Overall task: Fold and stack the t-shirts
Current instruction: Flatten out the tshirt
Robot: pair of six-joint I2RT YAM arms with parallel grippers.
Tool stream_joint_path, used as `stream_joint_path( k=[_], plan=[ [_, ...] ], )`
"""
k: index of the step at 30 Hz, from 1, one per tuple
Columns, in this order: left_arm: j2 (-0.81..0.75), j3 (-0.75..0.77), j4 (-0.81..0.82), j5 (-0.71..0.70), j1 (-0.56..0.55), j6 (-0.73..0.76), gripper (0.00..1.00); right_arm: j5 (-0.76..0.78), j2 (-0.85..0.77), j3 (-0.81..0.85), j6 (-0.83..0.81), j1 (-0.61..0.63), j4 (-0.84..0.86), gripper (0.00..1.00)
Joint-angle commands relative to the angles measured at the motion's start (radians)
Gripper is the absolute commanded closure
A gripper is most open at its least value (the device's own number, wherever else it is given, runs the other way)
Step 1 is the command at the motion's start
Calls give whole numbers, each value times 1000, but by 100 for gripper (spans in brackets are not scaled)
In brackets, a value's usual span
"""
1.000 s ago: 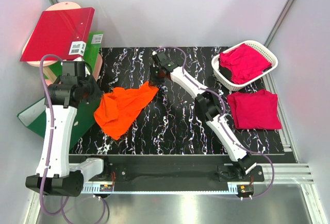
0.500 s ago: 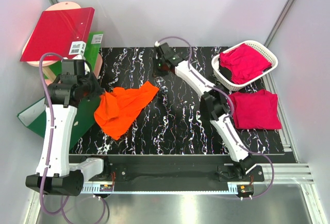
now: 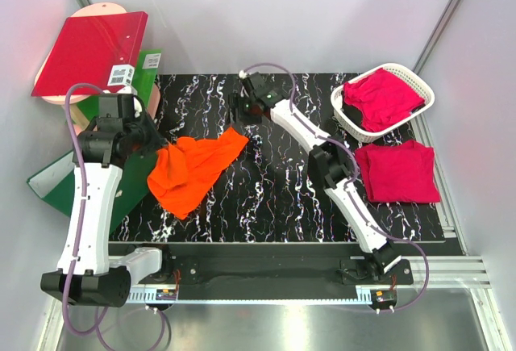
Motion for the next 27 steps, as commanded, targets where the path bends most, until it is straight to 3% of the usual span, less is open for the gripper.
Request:
stream_joint_path(
  k=[1, 21, 24, 25, 27],
  plan=[
    [-16, -9, 43, 25, 3, -3, 100, -61, 52, 70, 33, 0, -8, 24],
    [7, -11, 48, 38, 3, -29, 100, -164, 144, 50, 97, 46, -1, 21],
    [7, -11, 51, 44, 3, -29, 100, -150, 164, 59, 118, 63, 3, 32],
    [8, -8, 50, 48, 3, -26, 100, -152, 172, 61, 123, 66, 6, 55],
    [8, -5, 51, 48, 3, -24, 100, -161, 181, 53, 131, 76, 7, 89]
  ],
)
